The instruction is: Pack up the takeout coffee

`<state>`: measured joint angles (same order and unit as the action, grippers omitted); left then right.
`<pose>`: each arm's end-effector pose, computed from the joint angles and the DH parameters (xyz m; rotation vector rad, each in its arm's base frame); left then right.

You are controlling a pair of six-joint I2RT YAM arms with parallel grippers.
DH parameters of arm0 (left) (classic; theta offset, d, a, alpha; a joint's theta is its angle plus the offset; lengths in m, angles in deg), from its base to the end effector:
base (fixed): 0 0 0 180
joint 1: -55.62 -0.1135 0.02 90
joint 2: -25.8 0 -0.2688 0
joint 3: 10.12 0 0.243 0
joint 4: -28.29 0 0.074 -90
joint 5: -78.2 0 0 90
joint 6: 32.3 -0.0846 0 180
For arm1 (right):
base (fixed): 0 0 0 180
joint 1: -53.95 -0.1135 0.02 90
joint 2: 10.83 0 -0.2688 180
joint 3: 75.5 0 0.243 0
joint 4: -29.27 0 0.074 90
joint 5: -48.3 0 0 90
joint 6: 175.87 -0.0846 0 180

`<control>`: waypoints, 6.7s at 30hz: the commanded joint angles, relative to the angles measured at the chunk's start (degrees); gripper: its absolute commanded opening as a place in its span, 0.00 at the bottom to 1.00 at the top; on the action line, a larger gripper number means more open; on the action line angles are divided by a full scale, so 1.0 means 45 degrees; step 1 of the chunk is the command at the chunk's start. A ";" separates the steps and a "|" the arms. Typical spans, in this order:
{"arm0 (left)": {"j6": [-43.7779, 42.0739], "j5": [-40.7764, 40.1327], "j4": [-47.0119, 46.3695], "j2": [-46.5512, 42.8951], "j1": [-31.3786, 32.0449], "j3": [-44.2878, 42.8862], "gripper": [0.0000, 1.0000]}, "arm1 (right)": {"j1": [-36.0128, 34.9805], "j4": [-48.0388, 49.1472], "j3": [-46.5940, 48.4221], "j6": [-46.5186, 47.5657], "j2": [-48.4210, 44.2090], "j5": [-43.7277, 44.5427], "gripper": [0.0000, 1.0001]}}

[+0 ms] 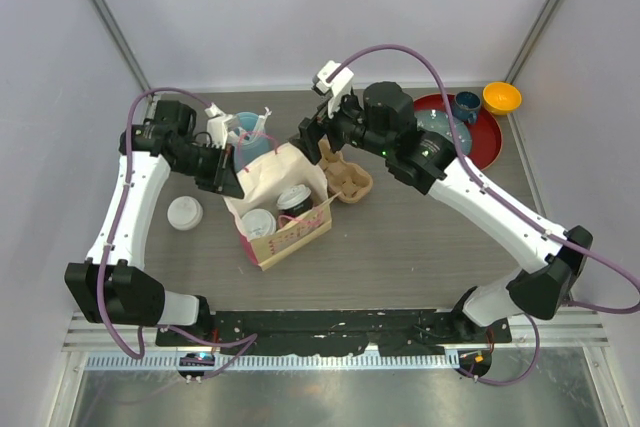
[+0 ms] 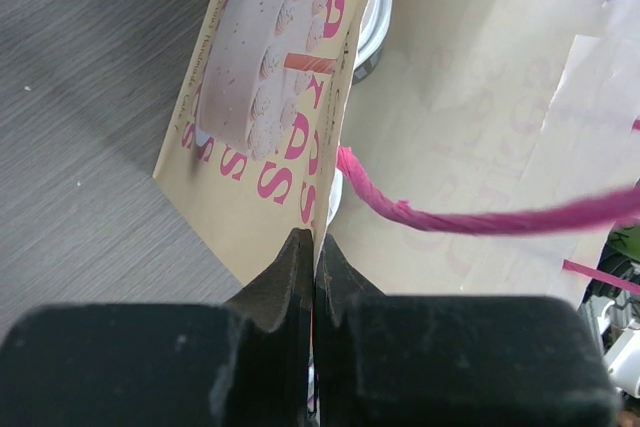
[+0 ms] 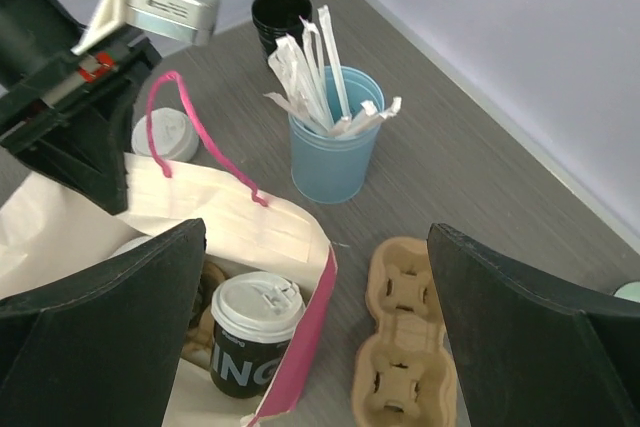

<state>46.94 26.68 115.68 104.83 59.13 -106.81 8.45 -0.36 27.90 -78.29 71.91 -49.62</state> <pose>0.2453 -0.0678 0.3196 0.4871 2.5768 -0.8821 0.2505 0.2716 0.4413 -0.8801 1.5290 0.6043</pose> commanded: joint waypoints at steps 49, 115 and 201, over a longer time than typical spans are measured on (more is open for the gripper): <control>0.2333 -0.6930 -0.5874 0.3100 -0.0487 -0.5518 0.33 | 0.3294 0.0595 -0.1870 -0.2288 -0.0887 -0.0329 0.95; 0.1709 -0.6090 -0.4272 0.4530 -0.0389 -0.7941 0.00 | 0.3274 0.0146 -0.2183 -0.1351 -0.1492 -0.1284 0.95; 0.1670 -0.5152 -0.3725 -0.1116 -0.0331 -0.4894 1.00 | -0.1101 0.9893 -0.5464 -0.6176 -0.0496 0.0003 0.37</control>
<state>54.67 4.02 102.02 100.43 57.53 -129.04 3.69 40.27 2.52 -106.07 70.58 -48.46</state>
